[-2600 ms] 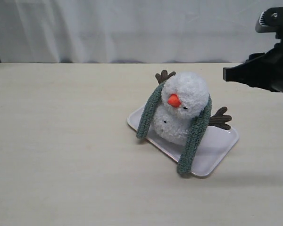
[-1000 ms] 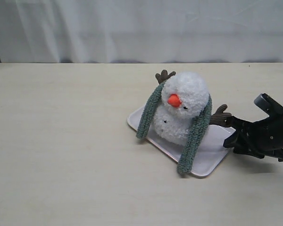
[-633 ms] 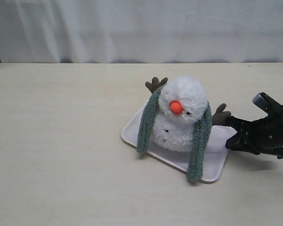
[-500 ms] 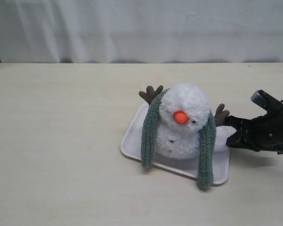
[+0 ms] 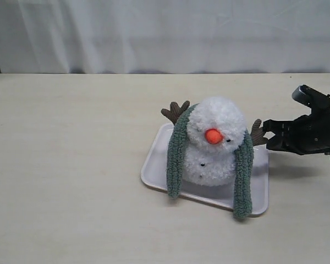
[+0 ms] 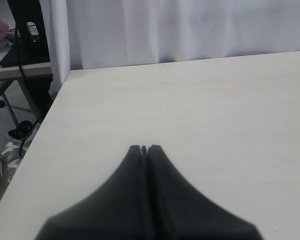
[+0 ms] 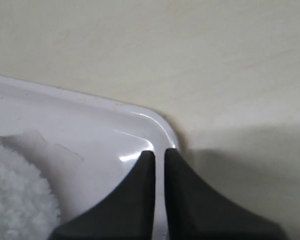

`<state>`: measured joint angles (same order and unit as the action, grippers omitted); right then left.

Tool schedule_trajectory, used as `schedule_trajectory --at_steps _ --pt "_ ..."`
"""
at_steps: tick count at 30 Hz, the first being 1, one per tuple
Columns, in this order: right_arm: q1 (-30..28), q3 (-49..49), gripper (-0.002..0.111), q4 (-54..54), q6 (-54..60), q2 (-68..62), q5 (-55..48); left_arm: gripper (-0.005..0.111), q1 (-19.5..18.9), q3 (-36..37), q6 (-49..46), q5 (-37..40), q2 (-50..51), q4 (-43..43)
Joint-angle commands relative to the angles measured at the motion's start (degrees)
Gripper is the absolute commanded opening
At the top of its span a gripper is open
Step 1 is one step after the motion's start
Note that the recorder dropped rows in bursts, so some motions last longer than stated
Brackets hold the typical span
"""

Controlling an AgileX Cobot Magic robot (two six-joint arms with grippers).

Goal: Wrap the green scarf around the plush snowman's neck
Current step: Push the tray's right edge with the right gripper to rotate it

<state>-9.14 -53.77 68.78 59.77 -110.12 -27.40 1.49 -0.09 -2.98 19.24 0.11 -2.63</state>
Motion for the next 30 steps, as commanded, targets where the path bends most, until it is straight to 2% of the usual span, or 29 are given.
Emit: schedule_trajectory --at_steps 1,5,9,12,17,23,27,30 --pt "-0.20 -0.63 0.020 -6.25 -6.38 1.03 -1.08 0.000 -0.07 0.09 -0.04 -0.67 -0.11 0.22" --pt "-0.06 -2.29 0.034 -20.73 -19.94 2.68 -7.66 0.000 -0.07 0.09 -0.04 -0.67 -0.11 0.22" --pt "1.03 -2.54 0.032 -39.56 -37.55 5.42 -9.95 0.000 -0.07 0.09 -0.04 -0.67 -0.11 0.22" --pt "3.76 -2.41 0.032 -48.10 -45.84 7.46 -11.66 0.000 -0.07 0.09 -0.04 -0.85 -0.11 0.10" --pt "8.91 1.61 0.032 -48.59 -48.66 10.52 -8.66 0.000 -0.07 0.09 -0.04 -0.85 -0.11 0.10" --pt "9.35 8.20 0.032 -47.90 -51.97 10.98 -1.36 0.000 -0.07 0.09 -0.04 -0.85 -0.11 0.10" --pt "10.71 12.48 0.032 -43.60 -50.27 10.98 5.67 0.000 -0.07 0.09 -0.04 -0.85 -0.11 0.10" --pt "11.23 12.86 0.032 -40.32 -47.69 10.98 6.37 0.000 -0.07 0.09 -0.04 -0.85 -0.11 0.10"
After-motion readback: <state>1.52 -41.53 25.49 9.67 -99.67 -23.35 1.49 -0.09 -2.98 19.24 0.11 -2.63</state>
